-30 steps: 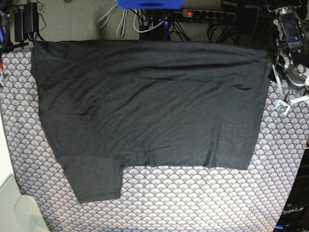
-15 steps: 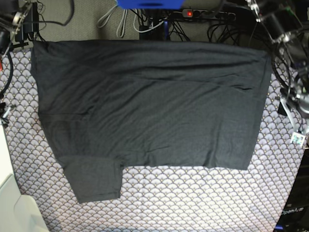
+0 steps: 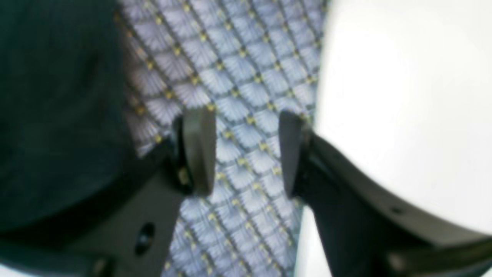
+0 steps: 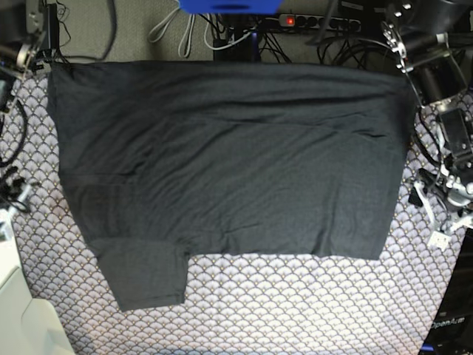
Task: Fold the T-shirt properly
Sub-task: 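Release the shirt and move both grippers toward the shirt's sides, then lower both grippers onto the shirt's side edges at mid-body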
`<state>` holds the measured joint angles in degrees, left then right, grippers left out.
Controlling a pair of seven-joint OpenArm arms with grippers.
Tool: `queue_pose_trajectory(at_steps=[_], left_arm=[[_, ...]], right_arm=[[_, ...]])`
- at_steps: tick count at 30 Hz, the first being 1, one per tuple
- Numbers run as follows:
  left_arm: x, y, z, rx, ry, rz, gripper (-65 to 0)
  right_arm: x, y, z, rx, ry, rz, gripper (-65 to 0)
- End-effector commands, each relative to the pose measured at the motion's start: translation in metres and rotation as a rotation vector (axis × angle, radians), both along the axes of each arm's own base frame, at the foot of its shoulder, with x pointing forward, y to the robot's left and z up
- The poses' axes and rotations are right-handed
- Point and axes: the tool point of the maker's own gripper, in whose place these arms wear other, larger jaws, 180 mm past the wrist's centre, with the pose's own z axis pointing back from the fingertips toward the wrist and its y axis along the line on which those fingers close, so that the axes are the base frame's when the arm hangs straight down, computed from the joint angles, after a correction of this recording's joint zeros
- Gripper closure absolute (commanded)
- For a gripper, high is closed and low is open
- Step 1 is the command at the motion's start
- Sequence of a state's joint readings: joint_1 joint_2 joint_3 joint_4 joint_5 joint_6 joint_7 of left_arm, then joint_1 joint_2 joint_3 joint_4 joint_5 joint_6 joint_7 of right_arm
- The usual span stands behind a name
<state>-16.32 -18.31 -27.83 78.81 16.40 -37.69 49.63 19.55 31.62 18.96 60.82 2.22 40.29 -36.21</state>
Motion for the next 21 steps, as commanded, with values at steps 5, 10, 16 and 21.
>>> queue_pose_trajectory(at_steps=[5,10,16,21], left_arm=[[0.024,0.015,0.021,-0.025,-0.062,0.031,-48.2],[0.029,0.018,0.003,-0.089,-0.094,0.056,-48.2],[0.027,0.026,-0.012,-0.121,-0.113,0.141,-48.2],[0.026,0.029,-0.01,-0.114,-0.111,0.146,-48.2]], right_arm=[[0.03,0.002,0.015,0.003,-0.035,0.031,-27.7],[0.054,0.038,0.018,0.016,-0.049,0.109,-27.7],[0.077,0.064,0.012,0.084,-0.05,0.136,-27.7],[0.088,0.07,0.003,0.188,-0.115,0.12,-27.8]])
